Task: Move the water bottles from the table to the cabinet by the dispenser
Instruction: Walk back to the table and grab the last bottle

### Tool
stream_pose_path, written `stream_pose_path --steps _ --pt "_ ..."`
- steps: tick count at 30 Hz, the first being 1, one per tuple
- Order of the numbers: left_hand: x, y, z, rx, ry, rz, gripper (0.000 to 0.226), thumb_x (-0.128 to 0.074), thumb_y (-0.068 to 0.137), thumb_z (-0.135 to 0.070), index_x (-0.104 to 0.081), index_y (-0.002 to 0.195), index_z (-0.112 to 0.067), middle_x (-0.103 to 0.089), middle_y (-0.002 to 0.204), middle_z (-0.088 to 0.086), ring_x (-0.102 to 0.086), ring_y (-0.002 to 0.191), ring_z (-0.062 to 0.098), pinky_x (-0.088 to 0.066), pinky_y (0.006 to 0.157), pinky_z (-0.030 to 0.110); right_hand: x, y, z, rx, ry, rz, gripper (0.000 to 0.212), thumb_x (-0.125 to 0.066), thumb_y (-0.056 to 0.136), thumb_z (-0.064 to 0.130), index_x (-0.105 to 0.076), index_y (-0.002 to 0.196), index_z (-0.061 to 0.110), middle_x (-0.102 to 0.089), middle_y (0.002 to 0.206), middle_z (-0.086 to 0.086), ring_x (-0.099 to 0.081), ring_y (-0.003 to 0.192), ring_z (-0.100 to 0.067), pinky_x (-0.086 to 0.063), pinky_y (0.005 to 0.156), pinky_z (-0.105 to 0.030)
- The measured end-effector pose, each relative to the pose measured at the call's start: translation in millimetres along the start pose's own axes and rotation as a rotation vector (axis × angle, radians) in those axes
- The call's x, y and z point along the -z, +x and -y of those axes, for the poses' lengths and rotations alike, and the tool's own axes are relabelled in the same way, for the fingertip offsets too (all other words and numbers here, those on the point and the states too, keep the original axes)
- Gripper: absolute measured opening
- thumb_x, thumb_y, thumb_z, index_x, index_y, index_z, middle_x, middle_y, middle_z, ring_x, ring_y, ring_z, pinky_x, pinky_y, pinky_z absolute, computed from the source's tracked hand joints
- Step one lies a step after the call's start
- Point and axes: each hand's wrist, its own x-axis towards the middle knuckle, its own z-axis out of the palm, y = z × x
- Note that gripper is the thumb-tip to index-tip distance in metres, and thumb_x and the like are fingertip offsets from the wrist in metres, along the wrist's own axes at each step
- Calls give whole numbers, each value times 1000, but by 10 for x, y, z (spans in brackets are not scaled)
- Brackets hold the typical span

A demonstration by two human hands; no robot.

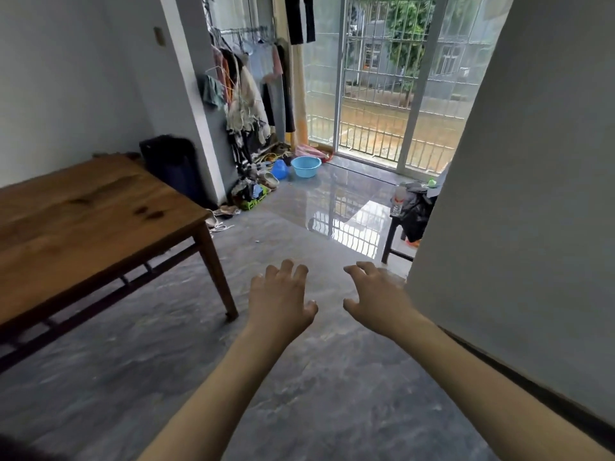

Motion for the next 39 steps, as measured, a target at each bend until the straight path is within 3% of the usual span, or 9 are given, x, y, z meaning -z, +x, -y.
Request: stream_pose_path --steps 11,21,28,39 --pt "-19 1195 709 134 -33 -10 59 -56 93 -48 -41 145 -25 -38 154 2 -42 137 27 -37 109 45 17 1491 282 132 -5 39 65 -55 94 40 -31 152 22 -31 157 -4 -39 138 -26 -43 104 -43" --pt "89 2620 1310 143 -9 -13 67 -54 95 -51 -34 152 -22 -27 163 5 -33 144 30 -32 116 48 265 3005 525 137 35 18 63 -54 93 41 -36 150 23 -36 155 -1 -42 136 -25 -45 103 -42" --pt "125 3535 1560 157 -20 -50 64 -52 96 -50 -33 152 -25 -11 169 3 -14 154 29 -17 124 52 483 3903 428 97 108 -76 61 -55 94 40 -38 149 22 -38 153 -2 -43 135 -25 -45 104 -44" --pt "166 5402 1630 233 -22 -65 72 -49 98 -51 -21 159 -25 -2 170 5 -7 156 29 -13 125 51 805 5797 21 163 28 -142 63 -54 94 44 -34 151 24 -30 160 -4 -35 144 -25 -35 114 -43"
